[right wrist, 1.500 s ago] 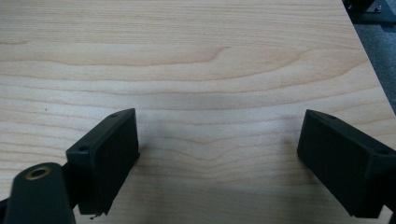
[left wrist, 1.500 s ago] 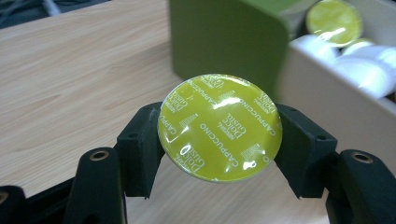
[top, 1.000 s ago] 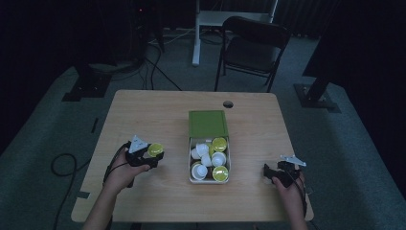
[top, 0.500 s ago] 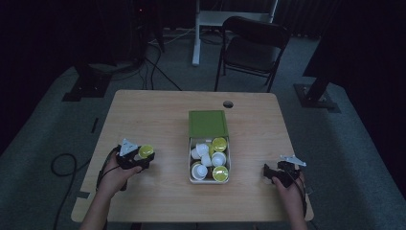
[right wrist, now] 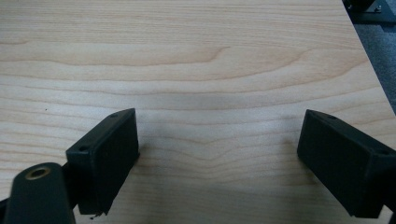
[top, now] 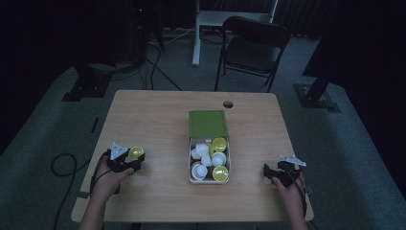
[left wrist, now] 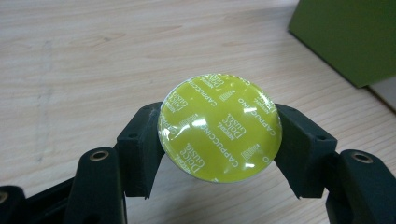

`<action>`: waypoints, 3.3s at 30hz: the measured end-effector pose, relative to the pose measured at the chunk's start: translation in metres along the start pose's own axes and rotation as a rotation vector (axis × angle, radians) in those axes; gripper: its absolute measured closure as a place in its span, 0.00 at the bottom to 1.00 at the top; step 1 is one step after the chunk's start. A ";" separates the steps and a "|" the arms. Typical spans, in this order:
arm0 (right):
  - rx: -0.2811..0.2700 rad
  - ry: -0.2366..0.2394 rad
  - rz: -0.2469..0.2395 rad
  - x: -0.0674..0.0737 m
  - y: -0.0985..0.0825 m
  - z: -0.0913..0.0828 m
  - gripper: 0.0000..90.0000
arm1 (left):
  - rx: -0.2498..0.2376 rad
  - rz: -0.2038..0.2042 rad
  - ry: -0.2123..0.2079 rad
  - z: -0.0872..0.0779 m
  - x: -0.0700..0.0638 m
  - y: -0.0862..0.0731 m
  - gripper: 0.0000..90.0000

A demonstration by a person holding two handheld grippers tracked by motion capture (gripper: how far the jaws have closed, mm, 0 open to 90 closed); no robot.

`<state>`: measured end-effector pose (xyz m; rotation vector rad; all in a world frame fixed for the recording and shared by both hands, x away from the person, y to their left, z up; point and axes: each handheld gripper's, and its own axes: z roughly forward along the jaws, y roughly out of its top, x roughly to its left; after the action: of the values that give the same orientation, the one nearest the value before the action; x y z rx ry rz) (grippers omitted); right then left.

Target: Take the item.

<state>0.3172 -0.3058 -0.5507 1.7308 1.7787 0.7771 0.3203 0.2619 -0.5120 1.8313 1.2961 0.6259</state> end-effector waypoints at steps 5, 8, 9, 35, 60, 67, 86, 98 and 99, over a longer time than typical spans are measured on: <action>0.000 0.000 0.000 0.000 0.000 0.000 0.13 | 0.009 0.013 0.077 -0.003 0.008 -0.008 0.42; 0.001 0.000 0.000 0.000 0.000 0.000 0.13 | 0.019 -0.001 0.097 -0.004 0.012 -0.012 0.42; 0.001 0.000 0.000 0.000 0.000 0.000 0.13 | 0.025 -0.001 0.107 -0.004 0.014 -0.013 0.42; 0.000 0.000 -0.001 0.000 0.000 0.000 0.13 | 0.079 -0.049 0.205 0.010 0.041 -0.022 0.42; 0.000 0.000 0.000 0.000 0.000 0.000 0.13 | -0.058 0.024 0.056 -0.008 0.008 0.011 0.23; 0.000 0.000 0.000 0.000 0.000 0.000 0.13 | -0.025 0.089 -0.037 -0.002 -0.015 0.014 0.21; 0.000 0.000 0.000 0.000 0.000 0.000 0.13 | 0.043 0.262 -0.242 0.009 -0.044 0.000 0.21; 0.001 0.001 -0.001 0.000 0.000 0.000 0.13 | 0.122 0.324 -0.370 0.018 -0.059 -0.022 0.21; 0.000 0.001 -0.001 0.000 0.000 0.000 0.13 | 0.124 0.331 -0.373 0.019 -0.059 -0.023 0.21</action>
<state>0.3173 -0.3058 -0.5507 1.7298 1.7803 0.7768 0.3011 0.2043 -0.5388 2.1633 0.8088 0.3524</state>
